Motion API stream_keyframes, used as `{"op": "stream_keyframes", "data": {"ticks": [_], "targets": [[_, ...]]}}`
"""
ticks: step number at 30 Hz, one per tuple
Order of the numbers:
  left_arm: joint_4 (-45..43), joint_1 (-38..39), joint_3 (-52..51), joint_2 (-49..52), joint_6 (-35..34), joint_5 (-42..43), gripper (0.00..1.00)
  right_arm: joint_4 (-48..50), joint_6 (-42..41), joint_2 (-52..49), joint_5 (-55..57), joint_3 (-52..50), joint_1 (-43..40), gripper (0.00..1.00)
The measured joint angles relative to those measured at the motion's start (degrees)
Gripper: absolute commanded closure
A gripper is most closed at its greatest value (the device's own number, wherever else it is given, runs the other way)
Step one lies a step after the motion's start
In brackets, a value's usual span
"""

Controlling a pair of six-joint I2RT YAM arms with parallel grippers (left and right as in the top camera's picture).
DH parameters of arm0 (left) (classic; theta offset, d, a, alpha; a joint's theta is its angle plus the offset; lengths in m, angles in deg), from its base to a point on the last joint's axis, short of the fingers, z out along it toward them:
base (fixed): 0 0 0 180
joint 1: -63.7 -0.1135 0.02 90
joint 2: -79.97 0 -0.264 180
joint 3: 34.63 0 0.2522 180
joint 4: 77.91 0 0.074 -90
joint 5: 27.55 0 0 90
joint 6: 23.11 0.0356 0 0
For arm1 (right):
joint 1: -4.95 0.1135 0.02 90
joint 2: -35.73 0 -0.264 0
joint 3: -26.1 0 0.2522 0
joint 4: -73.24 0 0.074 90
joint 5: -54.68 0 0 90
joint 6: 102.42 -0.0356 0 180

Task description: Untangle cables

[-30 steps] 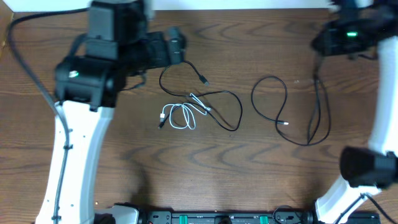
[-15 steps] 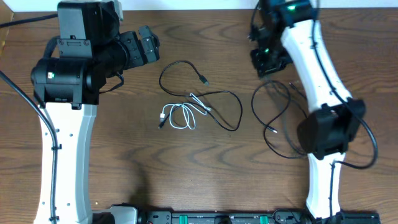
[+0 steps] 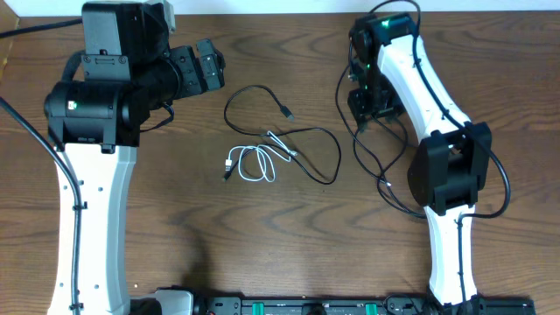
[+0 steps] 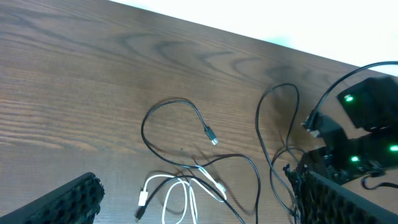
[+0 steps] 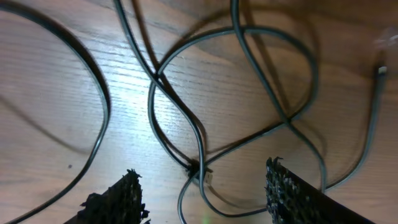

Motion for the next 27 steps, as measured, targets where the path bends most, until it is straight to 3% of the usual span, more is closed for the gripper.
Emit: {"op": "stream_keyframes", "data": {"ticks": [13,17,18,19,27], "targets": [[0.33,0.0,0.0,0.0,0.46,-0.59,0.0,11.45,-3.17,-0.04,0.9,-9.27,2.49,0.45],[0.55,0.0,0.0,0.0,0.85,-1.05,0.0,13.84,-4.57,-0.04,4.7,-10.01,3.17,0.33],[0.57,0.0,0.0,0.0,1.11,-1.09,0.0,14.6,-4.22,-0.04,6.25,-10.01,3.17,0.22],[0.57,0.0,0.0,0.0,1.29,-1.22,0.0,14.99,-4.22,-0.04,7.06,-10.01,3.15,0.02],[1.36,0.0,0.0,0.0,1.77,-1.44,0.0,19.26,4.07,-0.04,9.64,-10.82,2.64,0.01]]}}
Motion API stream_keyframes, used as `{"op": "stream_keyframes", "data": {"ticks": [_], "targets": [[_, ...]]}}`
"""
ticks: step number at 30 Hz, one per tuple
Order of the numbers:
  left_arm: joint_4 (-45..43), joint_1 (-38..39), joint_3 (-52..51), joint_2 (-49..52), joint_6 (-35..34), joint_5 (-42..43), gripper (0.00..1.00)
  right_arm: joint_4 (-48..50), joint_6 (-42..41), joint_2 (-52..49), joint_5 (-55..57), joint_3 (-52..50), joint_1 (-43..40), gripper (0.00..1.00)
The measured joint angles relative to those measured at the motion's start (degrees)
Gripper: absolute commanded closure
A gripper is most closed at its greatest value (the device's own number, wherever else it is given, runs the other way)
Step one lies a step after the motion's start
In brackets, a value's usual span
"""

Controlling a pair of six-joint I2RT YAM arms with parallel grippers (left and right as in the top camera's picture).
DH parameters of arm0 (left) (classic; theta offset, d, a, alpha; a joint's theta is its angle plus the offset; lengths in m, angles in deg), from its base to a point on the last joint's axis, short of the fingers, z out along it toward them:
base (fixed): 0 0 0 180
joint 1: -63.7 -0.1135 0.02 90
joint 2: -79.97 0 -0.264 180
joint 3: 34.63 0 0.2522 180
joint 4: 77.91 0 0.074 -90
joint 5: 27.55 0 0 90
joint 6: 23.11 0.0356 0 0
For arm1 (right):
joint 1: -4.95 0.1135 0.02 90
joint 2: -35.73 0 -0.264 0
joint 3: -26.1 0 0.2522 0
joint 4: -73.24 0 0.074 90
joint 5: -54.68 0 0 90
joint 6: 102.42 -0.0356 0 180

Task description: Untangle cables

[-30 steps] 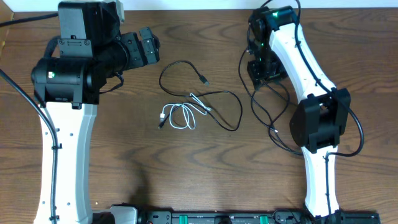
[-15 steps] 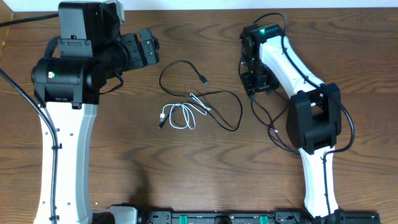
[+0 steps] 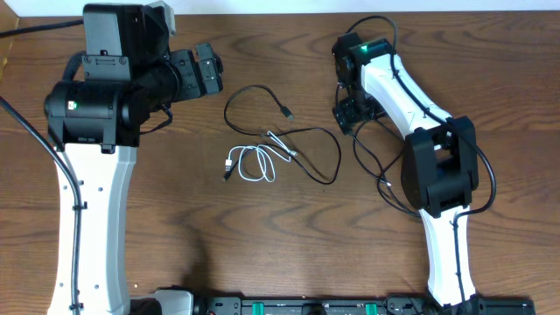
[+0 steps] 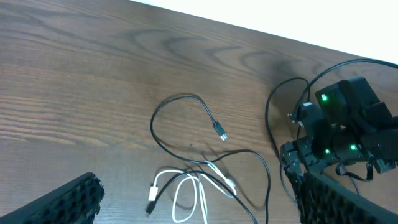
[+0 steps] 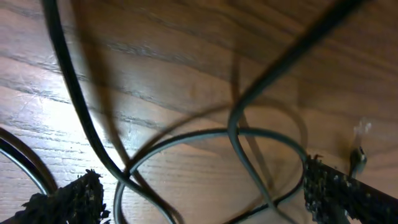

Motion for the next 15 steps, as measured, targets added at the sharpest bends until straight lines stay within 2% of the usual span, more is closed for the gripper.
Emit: {"op": "stream_keyframes", "data": {"ticks": [8,15], "targets": [[0.09,0.0,0.0,0.0,0.15,0.0,0.0,2.4,4.7,0.0,-2.21,-0.44,-2.08,0.01],[0.2,0.0,0.0,0.0,0.17,0.0,0.0,4.57,9.29,0.0,-8.57,-3.98,-4.17,0.01]]}}
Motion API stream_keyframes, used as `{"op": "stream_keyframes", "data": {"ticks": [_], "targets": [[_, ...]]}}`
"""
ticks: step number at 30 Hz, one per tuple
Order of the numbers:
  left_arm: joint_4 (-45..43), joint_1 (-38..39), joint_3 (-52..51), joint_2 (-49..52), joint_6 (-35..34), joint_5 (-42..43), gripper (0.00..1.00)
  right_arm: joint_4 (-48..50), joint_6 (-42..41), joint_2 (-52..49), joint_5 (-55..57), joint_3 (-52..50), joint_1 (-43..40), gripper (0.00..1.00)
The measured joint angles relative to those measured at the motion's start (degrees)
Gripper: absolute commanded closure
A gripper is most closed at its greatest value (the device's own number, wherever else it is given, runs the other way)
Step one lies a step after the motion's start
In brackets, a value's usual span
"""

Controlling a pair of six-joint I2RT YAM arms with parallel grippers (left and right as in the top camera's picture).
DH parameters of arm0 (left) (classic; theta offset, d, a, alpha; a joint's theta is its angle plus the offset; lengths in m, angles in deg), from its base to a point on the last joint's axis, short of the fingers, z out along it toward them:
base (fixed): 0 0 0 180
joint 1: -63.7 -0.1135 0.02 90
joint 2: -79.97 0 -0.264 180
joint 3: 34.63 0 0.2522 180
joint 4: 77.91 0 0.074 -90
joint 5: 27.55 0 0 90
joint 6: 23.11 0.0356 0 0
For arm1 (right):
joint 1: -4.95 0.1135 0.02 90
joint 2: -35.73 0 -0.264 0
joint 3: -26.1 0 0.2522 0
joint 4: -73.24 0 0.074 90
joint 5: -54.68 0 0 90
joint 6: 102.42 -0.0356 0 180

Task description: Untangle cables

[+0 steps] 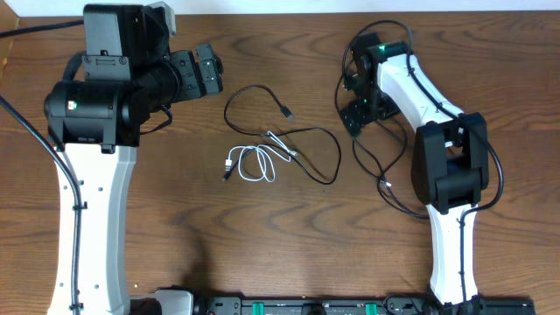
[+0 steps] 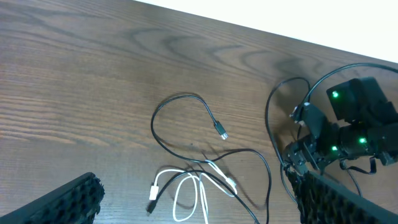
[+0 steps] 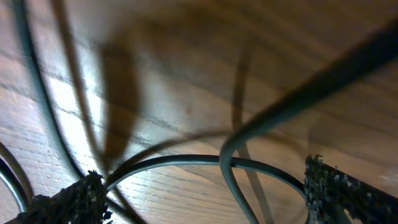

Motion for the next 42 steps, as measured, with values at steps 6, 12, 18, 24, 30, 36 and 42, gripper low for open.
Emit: {"op": "stream_keyframes", "data": {"ticks": [6,12,18,24,30,36,42], "targets": [[0.0,0.0,0.0,0.0,0.0,0.0,0.0,1.81,1.6,0.13,-1.7,-2.05,0.33,0.01],[-0.02,0.0,0.0,0.0,0.0,0.0,0.0,2.01,1.92,0.52,-1.68,-2.75,0.33,0.11],[-0.22,0.0,0.0,0.0,0.0,0.0,0.0,1.64,0.31,0.68,-1.05,-3.1,0.5,0.57],[-0.24,0.0,0.0,0.0,0.0,0.0,0.0,1.18,-2.45,0.72,1.25,-3.23,0.98,0.76],[-0.28,0.0,0.0,0.0,0.0,-0.02,0.0,-1.66,-6.01,0.66,4.59,-2.64,0.57,0.99],[-0.42,0.0,0.0,0.0,0.0,-0.02,0.0,-6.8,-8.74,0.72,6.05,4.39,-2.73,0.99],[-0.42,0.0,0.0,0.07,0.0,-0.02,0.0,-9.01,-11.76,2.67,9.31,13.44,-8.44,0.99]]}}
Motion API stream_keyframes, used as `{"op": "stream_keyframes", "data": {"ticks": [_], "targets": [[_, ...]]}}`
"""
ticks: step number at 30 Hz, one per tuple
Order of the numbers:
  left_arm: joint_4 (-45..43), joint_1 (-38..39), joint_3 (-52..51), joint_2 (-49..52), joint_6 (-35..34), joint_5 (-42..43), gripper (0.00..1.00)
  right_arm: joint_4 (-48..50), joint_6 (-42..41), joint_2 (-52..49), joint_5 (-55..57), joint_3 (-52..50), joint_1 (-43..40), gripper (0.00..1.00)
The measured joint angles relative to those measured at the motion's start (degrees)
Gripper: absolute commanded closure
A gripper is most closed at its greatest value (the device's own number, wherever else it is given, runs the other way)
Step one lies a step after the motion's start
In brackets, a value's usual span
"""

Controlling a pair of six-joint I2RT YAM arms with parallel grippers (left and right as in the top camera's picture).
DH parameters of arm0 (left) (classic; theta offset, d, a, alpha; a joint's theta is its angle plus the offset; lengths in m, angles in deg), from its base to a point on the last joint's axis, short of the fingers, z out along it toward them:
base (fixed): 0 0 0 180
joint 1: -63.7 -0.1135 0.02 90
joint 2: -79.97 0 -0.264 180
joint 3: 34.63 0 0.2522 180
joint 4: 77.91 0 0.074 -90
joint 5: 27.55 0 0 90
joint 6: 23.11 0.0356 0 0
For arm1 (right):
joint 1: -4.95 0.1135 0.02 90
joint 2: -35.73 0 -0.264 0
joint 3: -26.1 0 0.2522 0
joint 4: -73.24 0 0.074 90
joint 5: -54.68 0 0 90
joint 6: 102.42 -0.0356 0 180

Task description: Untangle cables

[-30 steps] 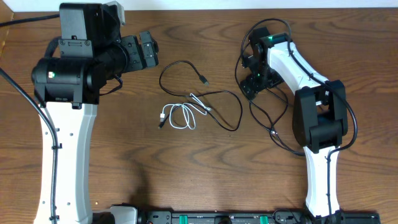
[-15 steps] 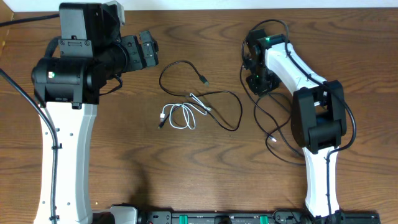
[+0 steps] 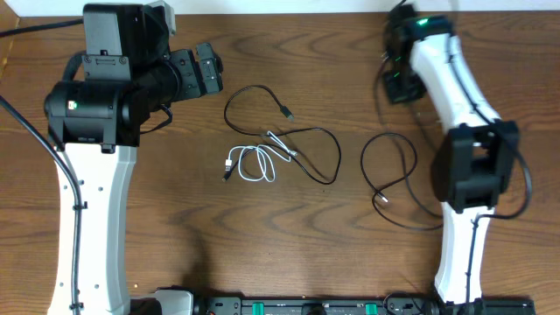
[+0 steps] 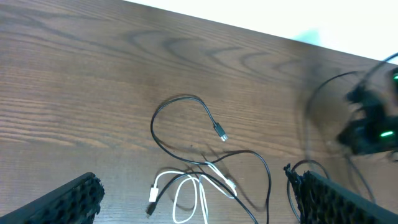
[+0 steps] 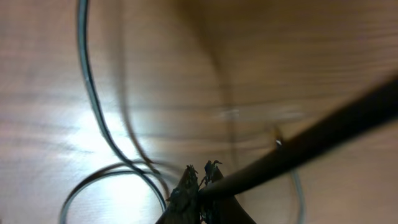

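A white cable [image 3: 250, 164] and a black cable [image 3: 289, 131] lie tangled at the table's middle; in the left wrist view the white cable [image 4: 186, 194] crosses the black cable [image 4: 184, 101]. A second black cable [image 3: 389, 171] loops on the right. My right gripper [image 3: 399, 84] is at the far right, and in its wrist view it [image 5: 200, 177] is shut on this second black cable [image 5: 311, 135], raised above the wood. My left gripper [image 3: 206, 70] hangs open at the far left, high above the tangle, holding nothing.
The table's far edge [image 3: 280, 12] runs close behind both grippers. A row of dark devices [image 3: 297, 306] lines the front edge. The right arm's own wiring [image 3: 516, 188] hangs beside its lower links.
My right gripper was open low over the right-hand black cable; now it is shut on it and sits farther right and back. The cable's loop has shifted right, away from the tangle. Left arm unmoved.
My right gripper stood open close over the right black cable, first right of the tangle, then a little nearer it, then slightly back. Now it grips that cable and holds it far right. The tangle and left gripper stayed put.
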Motion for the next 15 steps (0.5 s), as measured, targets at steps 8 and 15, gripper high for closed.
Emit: {"op": "stream_keyframes", "data": {"ticks": [8,15], "targets": [[0.0,0.0,0.0,1.44,0.0,0.02,0.0,-5.05,-5.11,2.67,2.29,15.52,-15.98,0.99],[0.0,0.0,0.0,2.95,0.02,0.02,0.0,-10.97,-5.2,4.13,-2.32,20.37,-29.18,0.23]]}}
